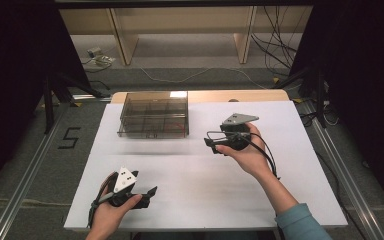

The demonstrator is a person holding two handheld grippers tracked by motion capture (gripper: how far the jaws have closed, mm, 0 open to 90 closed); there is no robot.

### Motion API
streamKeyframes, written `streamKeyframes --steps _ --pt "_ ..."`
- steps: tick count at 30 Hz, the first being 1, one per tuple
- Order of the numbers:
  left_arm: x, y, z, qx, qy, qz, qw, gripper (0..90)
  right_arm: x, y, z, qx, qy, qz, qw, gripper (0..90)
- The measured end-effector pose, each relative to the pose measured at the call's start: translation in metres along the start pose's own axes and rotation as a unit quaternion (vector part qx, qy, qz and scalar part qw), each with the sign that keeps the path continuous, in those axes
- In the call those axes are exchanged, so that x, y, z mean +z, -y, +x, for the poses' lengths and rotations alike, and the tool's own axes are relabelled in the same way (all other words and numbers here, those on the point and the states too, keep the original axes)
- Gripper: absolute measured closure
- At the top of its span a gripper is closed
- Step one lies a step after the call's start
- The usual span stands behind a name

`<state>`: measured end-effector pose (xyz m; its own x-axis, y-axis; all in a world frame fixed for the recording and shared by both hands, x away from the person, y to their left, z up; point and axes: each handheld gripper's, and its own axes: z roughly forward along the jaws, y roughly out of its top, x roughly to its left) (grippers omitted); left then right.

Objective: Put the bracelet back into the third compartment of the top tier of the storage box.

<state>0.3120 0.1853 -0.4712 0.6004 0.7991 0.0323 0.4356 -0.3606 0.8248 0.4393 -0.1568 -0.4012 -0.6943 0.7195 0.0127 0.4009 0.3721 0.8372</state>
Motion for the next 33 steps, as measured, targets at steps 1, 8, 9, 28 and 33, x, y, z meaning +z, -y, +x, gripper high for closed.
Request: streamKeyframes --steps 1,8,9,28,33 --pt "0.0 0.0 0.0 0.0 0.0 0.0 1.0 16.4 -0.003 0.002 -0.001 0.001 0.001 -0.001 1.0 22.9" --pt "0.0 0.0 -0.001 0.0 0.001 0.001 1.0 16.3 -0.018 0.013 -0.008 0.005 0.008 0.0 1.0 22.8" --pt "0.0 0.0 -0.001 0.0 0.002 0.0 1.0 16.4 -0.02 0.015 -0.009 0.006 0.008 -0.001 1.0 22.8" --pt "0.0 0.0 -0.001 -0.003 0.0 -0.002 1.0 16.3 -0.07 0.075 -0.031 0.035 0.027 0.002 0.999 23.2" --pt "0.0 0.0 -0.001 -0.003 0.001 -0.002 1.0 16.3 -0.087 0.092 -0.035 0.037 0.032 0.001 0.9988 22.9"
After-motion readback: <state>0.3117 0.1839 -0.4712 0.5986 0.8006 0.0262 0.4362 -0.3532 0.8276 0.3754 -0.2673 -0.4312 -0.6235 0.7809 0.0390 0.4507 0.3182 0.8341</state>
